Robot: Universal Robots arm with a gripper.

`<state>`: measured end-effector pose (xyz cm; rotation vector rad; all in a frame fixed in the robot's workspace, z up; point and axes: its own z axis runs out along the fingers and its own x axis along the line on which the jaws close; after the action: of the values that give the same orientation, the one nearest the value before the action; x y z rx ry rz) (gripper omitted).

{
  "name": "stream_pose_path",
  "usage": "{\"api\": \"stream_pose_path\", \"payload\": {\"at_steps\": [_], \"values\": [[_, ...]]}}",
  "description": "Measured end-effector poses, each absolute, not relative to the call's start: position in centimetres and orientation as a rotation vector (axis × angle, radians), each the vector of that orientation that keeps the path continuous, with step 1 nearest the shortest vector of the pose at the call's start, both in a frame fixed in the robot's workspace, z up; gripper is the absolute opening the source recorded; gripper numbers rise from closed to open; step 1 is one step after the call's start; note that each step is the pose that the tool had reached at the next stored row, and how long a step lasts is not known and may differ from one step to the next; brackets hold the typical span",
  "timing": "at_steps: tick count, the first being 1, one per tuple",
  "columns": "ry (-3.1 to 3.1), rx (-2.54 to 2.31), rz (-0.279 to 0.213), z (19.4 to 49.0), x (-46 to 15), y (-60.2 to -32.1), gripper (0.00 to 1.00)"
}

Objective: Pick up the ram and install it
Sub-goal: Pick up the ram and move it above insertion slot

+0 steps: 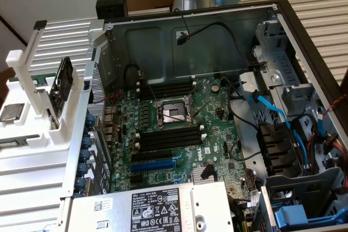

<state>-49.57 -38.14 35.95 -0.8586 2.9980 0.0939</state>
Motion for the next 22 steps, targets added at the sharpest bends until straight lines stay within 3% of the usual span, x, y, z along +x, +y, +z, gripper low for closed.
{"api": "stream_pose_path", "payload": {"at_steps": [22], "values": [[2.762, -1.470, 0.108, 35.56, -49.56, -38.14, 0.10]]}}
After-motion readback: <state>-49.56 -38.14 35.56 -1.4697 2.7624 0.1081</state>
